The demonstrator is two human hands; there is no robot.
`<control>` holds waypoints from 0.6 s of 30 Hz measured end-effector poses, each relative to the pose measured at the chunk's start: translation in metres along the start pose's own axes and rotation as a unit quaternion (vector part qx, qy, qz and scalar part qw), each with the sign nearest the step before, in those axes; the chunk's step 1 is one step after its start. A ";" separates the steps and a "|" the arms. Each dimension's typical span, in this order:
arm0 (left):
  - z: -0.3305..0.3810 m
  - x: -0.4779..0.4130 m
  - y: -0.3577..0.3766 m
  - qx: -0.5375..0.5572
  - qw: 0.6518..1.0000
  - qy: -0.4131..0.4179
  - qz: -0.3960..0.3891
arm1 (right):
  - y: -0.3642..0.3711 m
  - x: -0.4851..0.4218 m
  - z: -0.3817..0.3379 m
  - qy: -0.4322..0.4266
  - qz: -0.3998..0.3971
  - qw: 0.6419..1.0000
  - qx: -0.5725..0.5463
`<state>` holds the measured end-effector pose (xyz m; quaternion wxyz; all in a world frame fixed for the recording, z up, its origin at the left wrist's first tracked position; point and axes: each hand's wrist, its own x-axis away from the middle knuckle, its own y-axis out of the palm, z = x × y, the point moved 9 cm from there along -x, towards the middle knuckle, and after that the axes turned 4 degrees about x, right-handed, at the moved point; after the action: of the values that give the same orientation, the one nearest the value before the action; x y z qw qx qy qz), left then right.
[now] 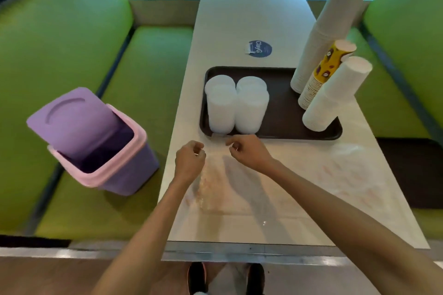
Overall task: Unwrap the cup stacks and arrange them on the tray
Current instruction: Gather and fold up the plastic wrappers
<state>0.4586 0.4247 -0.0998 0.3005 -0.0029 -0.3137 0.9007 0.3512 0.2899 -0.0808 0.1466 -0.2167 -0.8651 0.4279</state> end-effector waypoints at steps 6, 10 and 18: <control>0.008 0.000 0.030 -0.020 1.000 -0.017 0.012 | -0.024 0.019 0.058 0.052 0.019 0.998 0.001; 0.010 -0.005 0.041 -0.014 0.999 -0.046 0.019 | -0.024 0.025 0.079 0.076 0.023 0.997 -0.013; -0.003 -0.008 0.050 -0.023 0.995 -0.091 0.042 | -0.018 0.030 0.093 0.098 0.004 0.994 -0.042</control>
<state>0.4385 0.3910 -0.1322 0.2327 0.0592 -0.3600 0.9015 0.2798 0.2325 -0.1192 0.2192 -0.2670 -0.8631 0.3685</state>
